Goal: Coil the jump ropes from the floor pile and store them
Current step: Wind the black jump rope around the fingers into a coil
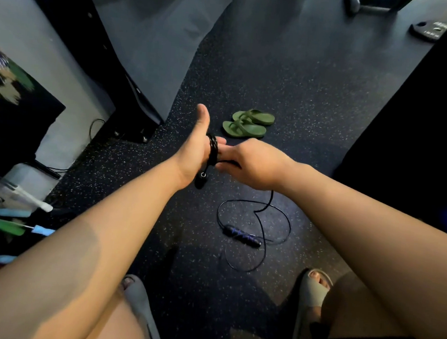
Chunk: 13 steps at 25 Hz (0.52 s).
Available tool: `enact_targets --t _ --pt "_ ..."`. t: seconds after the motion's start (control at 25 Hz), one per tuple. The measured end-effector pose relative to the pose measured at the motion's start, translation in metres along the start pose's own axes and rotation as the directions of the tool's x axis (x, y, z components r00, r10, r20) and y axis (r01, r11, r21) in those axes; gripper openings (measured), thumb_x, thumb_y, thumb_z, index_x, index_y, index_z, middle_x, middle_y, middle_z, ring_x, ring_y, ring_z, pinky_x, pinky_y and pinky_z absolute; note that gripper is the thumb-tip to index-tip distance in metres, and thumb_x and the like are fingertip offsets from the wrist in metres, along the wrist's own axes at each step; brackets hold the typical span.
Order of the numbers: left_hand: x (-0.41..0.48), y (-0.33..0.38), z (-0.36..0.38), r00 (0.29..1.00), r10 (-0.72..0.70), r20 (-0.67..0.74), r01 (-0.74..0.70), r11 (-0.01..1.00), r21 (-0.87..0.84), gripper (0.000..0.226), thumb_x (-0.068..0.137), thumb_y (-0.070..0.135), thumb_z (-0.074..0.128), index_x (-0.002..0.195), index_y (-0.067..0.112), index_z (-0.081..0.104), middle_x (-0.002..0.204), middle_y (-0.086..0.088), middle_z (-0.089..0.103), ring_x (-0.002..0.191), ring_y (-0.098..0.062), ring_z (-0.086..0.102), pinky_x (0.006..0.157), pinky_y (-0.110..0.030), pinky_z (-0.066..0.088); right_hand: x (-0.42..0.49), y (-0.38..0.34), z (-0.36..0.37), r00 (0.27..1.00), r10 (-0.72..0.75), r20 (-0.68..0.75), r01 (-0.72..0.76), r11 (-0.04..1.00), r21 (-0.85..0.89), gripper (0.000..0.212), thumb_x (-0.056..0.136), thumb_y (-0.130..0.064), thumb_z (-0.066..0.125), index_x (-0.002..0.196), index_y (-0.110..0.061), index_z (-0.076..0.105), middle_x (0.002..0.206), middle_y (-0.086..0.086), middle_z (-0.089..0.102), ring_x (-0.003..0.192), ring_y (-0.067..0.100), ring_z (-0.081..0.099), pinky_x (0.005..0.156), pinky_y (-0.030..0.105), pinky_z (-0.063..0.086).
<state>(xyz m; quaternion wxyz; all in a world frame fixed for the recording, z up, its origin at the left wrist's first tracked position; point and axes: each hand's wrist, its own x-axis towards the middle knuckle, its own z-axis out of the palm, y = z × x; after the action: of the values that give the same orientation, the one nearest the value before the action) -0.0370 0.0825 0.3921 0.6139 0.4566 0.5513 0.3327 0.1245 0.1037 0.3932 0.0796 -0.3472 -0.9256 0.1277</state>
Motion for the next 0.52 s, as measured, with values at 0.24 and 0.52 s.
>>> enact_targets --t 0.24,0.52 --pt "-0.012 -0.001 0.013 0.936 -0.125 0.33 0.097 0.99 0.1 0.108 0.078 0.085 -0.01 0.072 0.007 0.065 0.072 -0.016 0.061 0.086 -0.031 0.066 0.094 -0.037 0.041 -0.005 0.027 -0.02 0.99 0.017 -0.143 0.012 0.98 0.198 0.026 0.077 -0.049 0.078 0.079 -0.024 0.071 0.07 -0.008 0.065 0.062 0.009 0.059 0.055 0.024 0.043" --pt "-0.008 0.015 0.007 0.919 -0.038 0.392 0.104 0.983 -0.149 0.113 0.07 0.096 -0.003 0.086 0.003 0.059 0.052 -0.002 0.039 0.06 -0.028 0.05 0.093 -0.045 0.044 -0.011 0.058 -0.011 0.956 0.172 -0.239 -0.069 0.92 0.386 0.029 0.093 -0.038 0.064 0.085 -0.01 0.066 0.067 0.007 0.054 0.059 0.008 0.044 0.056 0.024 0.036"
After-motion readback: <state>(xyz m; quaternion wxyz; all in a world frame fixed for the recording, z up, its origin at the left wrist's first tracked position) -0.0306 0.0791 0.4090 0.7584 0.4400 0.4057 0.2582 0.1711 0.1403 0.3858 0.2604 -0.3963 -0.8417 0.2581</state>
